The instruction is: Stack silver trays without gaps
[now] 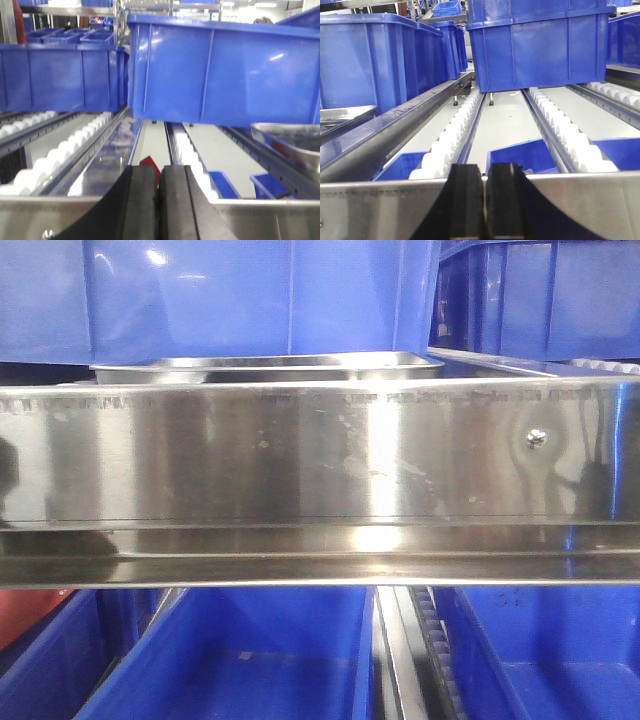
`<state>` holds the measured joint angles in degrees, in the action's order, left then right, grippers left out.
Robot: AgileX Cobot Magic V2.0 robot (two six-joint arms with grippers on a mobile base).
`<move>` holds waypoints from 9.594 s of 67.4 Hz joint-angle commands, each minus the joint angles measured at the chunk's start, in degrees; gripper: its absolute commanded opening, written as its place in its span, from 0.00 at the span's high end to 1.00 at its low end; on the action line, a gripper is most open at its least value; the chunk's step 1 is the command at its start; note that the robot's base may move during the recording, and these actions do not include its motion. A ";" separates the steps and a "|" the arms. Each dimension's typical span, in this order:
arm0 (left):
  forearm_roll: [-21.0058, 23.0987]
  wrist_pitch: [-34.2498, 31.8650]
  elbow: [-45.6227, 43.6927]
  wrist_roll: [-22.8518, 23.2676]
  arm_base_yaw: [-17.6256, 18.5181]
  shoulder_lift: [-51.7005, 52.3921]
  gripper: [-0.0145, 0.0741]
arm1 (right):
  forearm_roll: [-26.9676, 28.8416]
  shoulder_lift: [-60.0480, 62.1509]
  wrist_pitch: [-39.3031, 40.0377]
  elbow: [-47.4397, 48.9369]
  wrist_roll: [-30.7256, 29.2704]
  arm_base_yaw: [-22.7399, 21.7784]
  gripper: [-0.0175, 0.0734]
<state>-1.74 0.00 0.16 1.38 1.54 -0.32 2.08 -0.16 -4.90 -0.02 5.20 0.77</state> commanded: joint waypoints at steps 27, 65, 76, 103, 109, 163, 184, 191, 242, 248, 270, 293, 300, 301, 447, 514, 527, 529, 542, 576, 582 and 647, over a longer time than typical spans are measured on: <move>-0.24 -11.65 -9.24 0.26 -0.13 0.32 0.85 | -0.37 0.16 26.69 8.05 -0.23 -0.19 0.83; -1.56 36.45 -43.94 -2.17 -0.13 -25.40 0.85 | 2.25 -28.25 -29.70 47.53 -0.05 -0.09 0.83; -1.56 41.11 -47.88 -2.29 -0.13 -33.99 0.85 | 2.25 -39.16 -41.46 55.22 -0.05 -0.09 0.83; 2.65 33.42 -47.88 -2.29 -0.13 -43.17 0.85 | 2.25 -50.46 -33.21 56.52 -0.05 -0.09 0.83; 3.35 34.37 -48.76 -2.29 -0.13 -45.07 0.85 | 2.41 -51.48 -33.39 56.52 -0.05 0.16 0.83; -18.16 60.92 -75.69 33.10 19.96 -82.05 0.85 | -7.41 -85.56 -54.72 81.50 23.27 24.89 0.83; -13.48 65.11 -88.88 30.02 20.32 -94.16 0.85 | -7.68 -97.16 -61.19 94.87 27.71 26.30 0.83; -13.48 65.10 -89.41 30.02 20.32 -95.88 0.85 | -8.12 -100.35 -63.98 97.59 30.04 26.42 0.83; -6.07 58.97 -89.41 28.51 20.58 -96.60 0.81 | -11.30 -104.46 -64.75 99.23 28.69 28.83 0.82; -6.19 58.82 -89.41 28.25 21.29 -96.60 0.71 | -11.30 -104.46 -64.86 99.23 28.69 28.83 0.82; -9.13 58.44 -89.41 29.19 23.74 -98.66 0.59 | -11.18 -104.46 -64.72 99.23 28.56 28.73 0.82; -9.01 58.80 -89.41 28.95 23.74 -101.61 0.60 | -10.74 -104.50 -63.64 99.23 28.95 28.73 0.65; -9.30 58.80 -89.41 28.81 23.74 -101.72 0.60 | -10.34 -105.18 -62.96 99.23 29.94 28.73 0.69; -9.40 58.70 -89.41 28.81 23.74 -101.72 0.60 | -10.34 -105.44 -62.96 99.23 30.09 28.73 0.69; -28.63 69.96 -93.47 50.90 46.38 -81.98 0.85 | -23.90 -85.34 -64.72 96.86 39.43 43.94 0.83; -37.61 69.96 -75.22 66.69 61.56 -69.99 0.85 | -34.76 -72.27 -61.45 74.72 56.86 59.27 0.83; -37.06 69.96 -75.22 64.60 61.56 -69.99 0.85 | -34.76 -72.27 -59.35 74.72 56.86 59.27 0.83; -37.06 69.96 -75.22 64.60 61.56 -69.99 0.85 | -34.76 -72.27 -58.98 74.72 56.86 59.27 0.83; -37.74 69.96 -75.22 64.59 61.56 -69.99 0.85 | -34.76 -72.27 -58.12 74.72 56.86 59.27 0.83; -39.18 69.96 -75.22 64.59 61.56 -69.99 0.85 | -34.76 -72.27 -57.99 74.72 56.86 59.27 0.83; -39.18 69.96 -75.22 64.59 61.56 -69.99 0.85 | -34.76 -72.27 -57.56 74.72 56.86 59.27 0.83; -41.04 69.96 -75.22 64.59 61.56 -69.99 0.85 | -34.76 -72.27 -57.44 74.72 56.86 59.27 0.83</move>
<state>-44.00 75.17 -74.76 66.19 61.91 -70.38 -33.63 -72.66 -70.18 74.26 62.30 59.40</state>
